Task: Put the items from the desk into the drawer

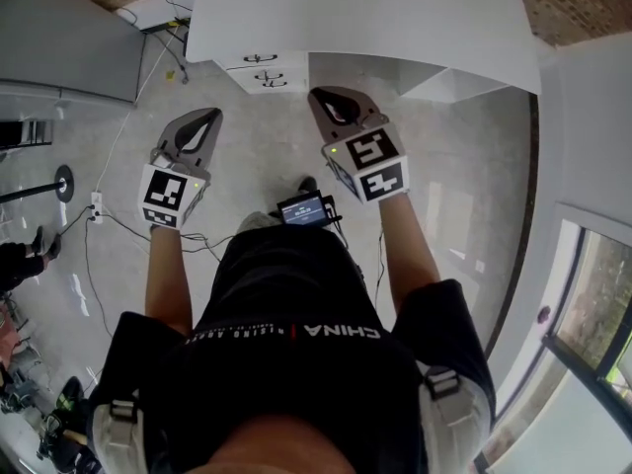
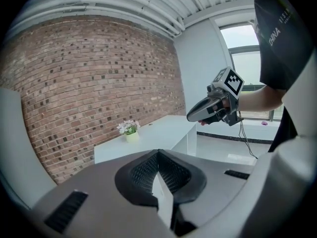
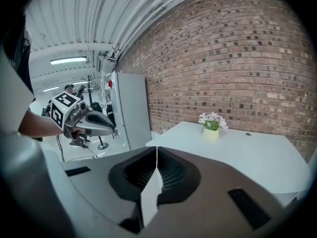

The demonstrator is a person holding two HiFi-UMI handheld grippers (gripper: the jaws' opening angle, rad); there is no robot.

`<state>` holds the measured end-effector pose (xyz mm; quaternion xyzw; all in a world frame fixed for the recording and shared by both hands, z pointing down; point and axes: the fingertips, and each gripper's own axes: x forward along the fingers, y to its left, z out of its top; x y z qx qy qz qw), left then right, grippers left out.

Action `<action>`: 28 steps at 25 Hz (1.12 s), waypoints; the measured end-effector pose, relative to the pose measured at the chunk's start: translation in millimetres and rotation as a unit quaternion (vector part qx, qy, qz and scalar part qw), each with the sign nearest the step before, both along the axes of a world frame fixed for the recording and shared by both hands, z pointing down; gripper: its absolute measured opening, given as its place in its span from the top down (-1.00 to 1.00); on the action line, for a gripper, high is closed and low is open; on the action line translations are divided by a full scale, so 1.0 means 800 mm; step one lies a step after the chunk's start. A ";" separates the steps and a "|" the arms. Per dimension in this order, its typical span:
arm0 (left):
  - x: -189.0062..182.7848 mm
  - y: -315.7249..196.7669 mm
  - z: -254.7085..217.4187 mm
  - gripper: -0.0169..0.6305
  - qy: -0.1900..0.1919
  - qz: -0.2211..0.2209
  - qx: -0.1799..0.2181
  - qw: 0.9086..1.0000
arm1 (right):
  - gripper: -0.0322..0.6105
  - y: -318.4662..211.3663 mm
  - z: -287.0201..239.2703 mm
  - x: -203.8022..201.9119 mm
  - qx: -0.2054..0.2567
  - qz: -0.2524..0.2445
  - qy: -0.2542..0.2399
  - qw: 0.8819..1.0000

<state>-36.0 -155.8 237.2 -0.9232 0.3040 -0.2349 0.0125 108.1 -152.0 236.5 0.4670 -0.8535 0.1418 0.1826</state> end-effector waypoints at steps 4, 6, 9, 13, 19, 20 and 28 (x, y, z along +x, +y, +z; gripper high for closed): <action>-0.018 0.030 -0.013 0.91 -0.005 -0.008 0.011 1.000 | 0.85 0.032 -0.009 -0.007 0.009 0.004 -0.003 1.000; -0.023 0.052 -0.017 0.91 -0.001 -0.010 0.017 1.000 | 0.85 0.053 -0.012 -0.011 0.012 0.006 -0.002 1.000; -0.029 0.101 -0.021 0.91 0.013 -0.007 0.026 1.000 | 0.85 0.097 -0.015 -0.021 0.018 0.002 0.008 1.000; -0.040 0.180 -0.025 0.91 0.034 -0.010 0.037 0.999 | 0.85 0.174 -0.019 -0.036 0.026 -0.007 0.030 0.999; -0.046 0.315 -0.010 0.91 0.039 -0.009 0.032 0.999 | 0.85 0.318 -0.003 -0.046 0.016 -0.013 0.044 0.999; -0.045 0.339 -0.008 0.91 0.041 -0.008 0.032 0.999 | 0.85 0.344 0.000 -0.046 0.012 -0.014 0.044 0.999; -0.030 0.476 -0.008 0.91 0.066 0.010 0.015 0.998 | 0.85 0.491 0.000 -0.018 -0.005 0.022 0.064 0.998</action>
